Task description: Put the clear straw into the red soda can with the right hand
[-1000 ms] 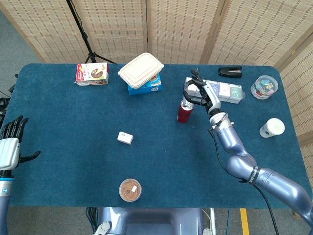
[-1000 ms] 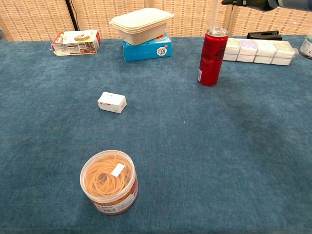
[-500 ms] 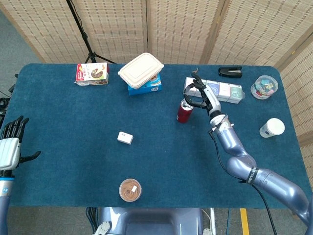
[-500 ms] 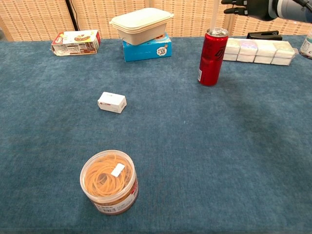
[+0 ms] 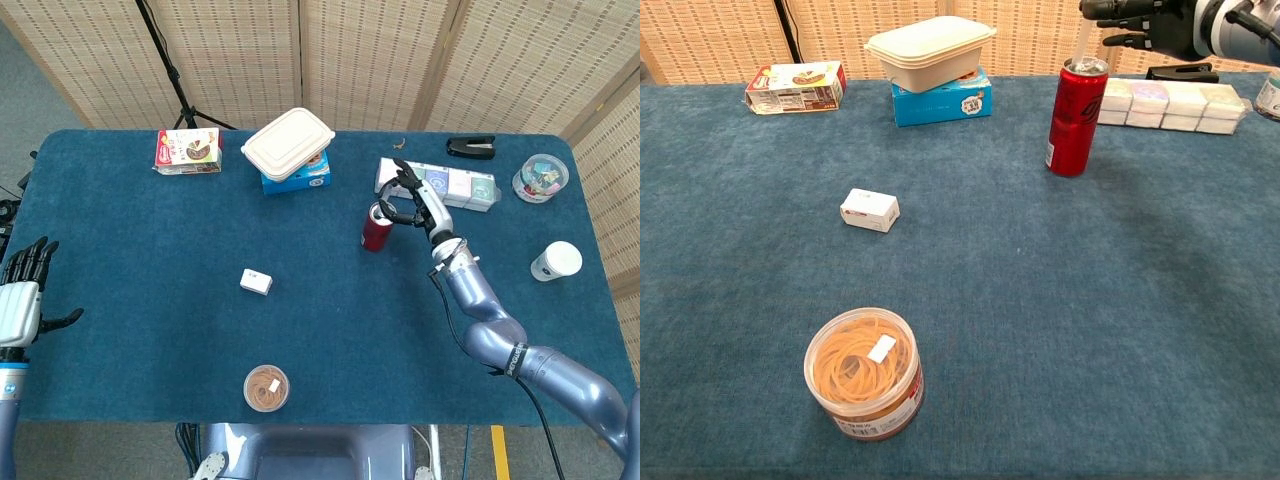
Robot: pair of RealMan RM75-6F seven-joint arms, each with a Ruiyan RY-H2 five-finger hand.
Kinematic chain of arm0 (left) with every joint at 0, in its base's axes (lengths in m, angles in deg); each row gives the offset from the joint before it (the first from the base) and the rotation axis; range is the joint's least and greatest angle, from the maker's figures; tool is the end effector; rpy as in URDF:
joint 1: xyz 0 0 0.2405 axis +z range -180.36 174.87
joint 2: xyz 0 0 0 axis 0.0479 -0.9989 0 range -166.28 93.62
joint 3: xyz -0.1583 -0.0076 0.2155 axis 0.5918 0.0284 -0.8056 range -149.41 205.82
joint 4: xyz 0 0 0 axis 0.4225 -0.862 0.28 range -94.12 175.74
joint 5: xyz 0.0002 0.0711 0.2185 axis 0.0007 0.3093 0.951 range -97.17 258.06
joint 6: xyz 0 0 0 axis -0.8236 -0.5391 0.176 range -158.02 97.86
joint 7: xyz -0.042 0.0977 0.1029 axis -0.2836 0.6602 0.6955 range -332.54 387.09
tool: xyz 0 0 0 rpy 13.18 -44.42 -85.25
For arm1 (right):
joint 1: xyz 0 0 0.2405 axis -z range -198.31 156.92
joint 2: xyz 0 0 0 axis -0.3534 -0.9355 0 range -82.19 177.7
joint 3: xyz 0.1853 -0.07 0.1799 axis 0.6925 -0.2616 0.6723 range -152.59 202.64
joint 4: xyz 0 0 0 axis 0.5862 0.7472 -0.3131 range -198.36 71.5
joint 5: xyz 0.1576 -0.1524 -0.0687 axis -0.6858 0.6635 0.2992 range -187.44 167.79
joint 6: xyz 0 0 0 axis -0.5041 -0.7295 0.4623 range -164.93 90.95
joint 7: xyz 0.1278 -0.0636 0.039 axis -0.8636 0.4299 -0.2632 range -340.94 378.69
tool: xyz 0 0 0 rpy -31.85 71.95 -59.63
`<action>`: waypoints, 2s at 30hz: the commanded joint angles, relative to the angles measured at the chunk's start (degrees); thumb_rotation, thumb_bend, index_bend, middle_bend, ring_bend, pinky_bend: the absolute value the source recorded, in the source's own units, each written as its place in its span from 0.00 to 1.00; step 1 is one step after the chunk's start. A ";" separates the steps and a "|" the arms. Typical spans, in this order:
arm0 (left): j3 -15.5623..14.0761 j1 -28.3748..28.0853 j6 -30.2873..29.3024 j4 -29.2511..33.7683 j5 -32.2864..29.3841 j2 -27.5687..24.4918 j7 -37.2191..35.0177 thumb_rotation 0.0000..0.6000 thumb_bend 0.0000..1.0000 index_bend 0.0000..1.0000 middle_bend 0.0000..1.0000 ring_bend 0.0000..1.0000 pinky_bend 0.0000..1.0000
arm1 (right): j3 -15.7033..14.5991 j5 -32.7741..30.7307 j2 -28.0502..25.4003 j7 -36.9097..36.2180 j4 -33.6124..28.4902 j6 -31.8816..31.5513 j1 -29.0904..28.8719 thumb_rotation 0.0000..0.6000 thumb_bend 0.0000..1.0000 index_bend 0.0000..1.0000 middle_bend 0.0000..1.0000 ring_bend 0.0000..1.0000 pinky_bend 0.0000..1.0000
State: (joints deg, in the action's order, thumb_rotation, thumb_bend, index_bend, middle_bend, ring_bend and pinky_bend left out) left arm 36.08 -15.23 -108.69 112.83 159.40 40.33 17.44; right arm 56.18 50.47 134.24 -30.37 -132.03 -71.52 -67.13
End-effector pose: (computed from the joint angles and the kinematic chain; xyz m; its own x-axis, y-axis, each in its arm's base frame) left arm -0.3664 0.2589 0.1166 0.3268 -0.0497 0.9438 0.9449 0.0352 -0.3254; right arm -0.1464 -0.4788 0.0380 -0.6714 -0.3077 0.6742 -0.7248 0.0829 -0.6839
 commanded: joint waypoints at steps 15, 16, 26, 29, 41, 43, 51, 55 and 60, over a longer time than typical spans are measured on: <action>-0.03 -0.09 0.45 -0.20 -0.24 0.09 0.02 1.00 0.00 0.00 0.00 0.00 0.06 | -0.94 0.88 1.10 -0.49 2.69 1.43 -0.77 1.00 0.49 0.56 0.00 0.00 0.00; -0.03 -0.10 0.49 -0.22 -0.26 0.10 0.01 1.00 0.00 0.00 0.00 0.00 0.06 | -0.97 0.87 1.16 -0.40 2.85 1.48 -0.85 1.00 0.49 0.56 0.00 0.00 0.00; 0.03 -0.18 0.96 -0.57 -0.58 0.13 -0.25 1.00 0.00 0.00 0.00 0.00 0.06 | -1.23 0.16 2.07 0.48 4.92 2.01 -1.61 1.00 0.49 0.56 0.00 0.00 0.00; 0.02 -0.19 1.05 -0.66 -0.62 0.14 -0.35 1.00 0.00 0.00 0.00 0.00 0.06 | -1.34 0.09 2.24 0.80 5.34 2.16 -1.79 1.00 0.49 0.56 0.00 0.00 0.00; -0.06 -0.18 1.25 -0.88 -0.62 0.18 -0.71 1.00 0.00 0.00 0.00 0.00 0.06 | -1.71 1.04 2.85 1.08 6.13 1.98 -1.93 1.00 0.49 0.45 0.00 0.00 0.00; -0.09 -0.18 1.26 -0.90 -0.57 0.17 -0.76 1.00 0.00 0.00 0.00 0.00 0.06 | -1.70 1.55 2.76 0.59 5.99 1.92 -1.81 1.00 0.49 0.43 0.00 0.00 0.00; -0.14 -0.15 1.15 -0.87 -0.39 0.08 -1.08 1.00 0.00 0.00 0.00 0.00 0.06 | -1.73 4.02 2.19 -1.83 5.03 0.79 -1.08 1.00 0.49 0.36 0.00 0.00 0.00; -0.19 -0.10 0.98 -0.71 -0.25 0.03 -1.12 1.00 0.00 0.00 0.00 0.00 0.06 | -1.76 4.89 1.75 -2.50 4.42 -0.21 -0.69 1.00 0.49 0.31 0.00 0.00 0.00; -0.19 -0.02 0.65 -0.46 -0.03 -0.14 -1.19 1.00 0.00 0.00 0.00 0.00 0.06 | -1.93 6.66 0.01 -1.81 1.70 -3.48 0.44 1.00 0.49 0.27 0.00 0.00 0.00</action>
State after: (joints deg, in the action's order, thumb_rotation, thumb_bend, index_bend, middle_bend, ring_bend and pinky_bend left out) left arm 35.89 -15.25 -108.04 112.35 159.36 40.20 16.27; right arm 54.33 56.55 134.92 -32.52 -129.39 -74.03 -67.17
